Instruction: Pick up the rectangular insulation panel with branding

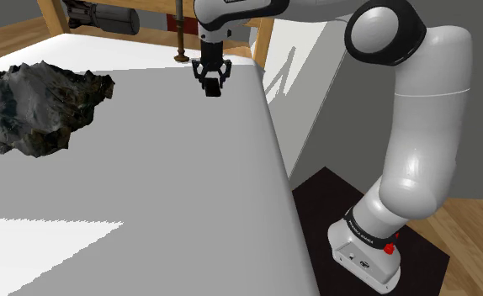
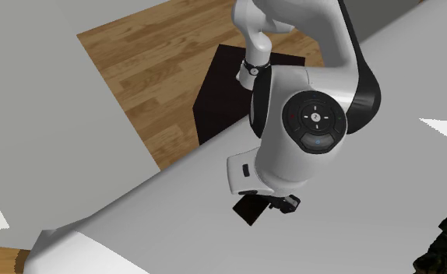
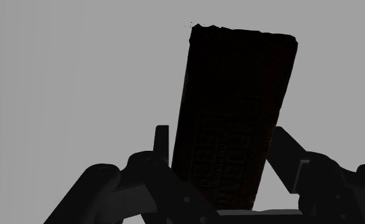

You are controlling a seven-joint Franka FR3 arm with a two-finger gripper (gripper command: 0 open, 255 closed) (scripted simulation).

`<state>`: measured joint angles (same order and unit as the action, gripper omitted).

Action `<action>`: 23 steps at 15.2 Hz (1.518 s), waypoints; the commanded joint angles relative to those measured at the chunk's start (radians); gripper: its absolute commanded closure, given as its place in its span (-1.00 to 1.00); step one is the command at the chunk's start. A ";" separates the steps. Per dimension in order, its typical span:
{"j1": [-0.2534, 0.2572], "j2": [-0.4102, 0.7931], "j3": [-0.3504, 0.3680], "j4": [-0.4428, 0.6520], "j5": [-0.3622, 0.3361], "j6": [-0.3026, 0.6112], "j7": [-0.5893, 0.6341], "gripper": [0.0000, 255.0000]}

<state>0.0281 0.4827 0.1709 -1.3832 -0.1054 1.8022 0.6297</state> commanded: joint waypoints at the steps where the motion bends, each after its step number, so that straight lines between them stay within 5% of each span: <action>1: 0.000 0.001 0.000 -0.001 0.000 0.001 0.000 1.00; 8: 0.000 0.001 0.000 -0.001 0.000 0.001 0.000 1.00; 23: 0.011 0.008 0.002 0.213 0.001 -0.205 -0.009 1.00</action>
<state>0.0386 0.4875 0.1733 -1.1912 -0.1038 1.6156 0.6223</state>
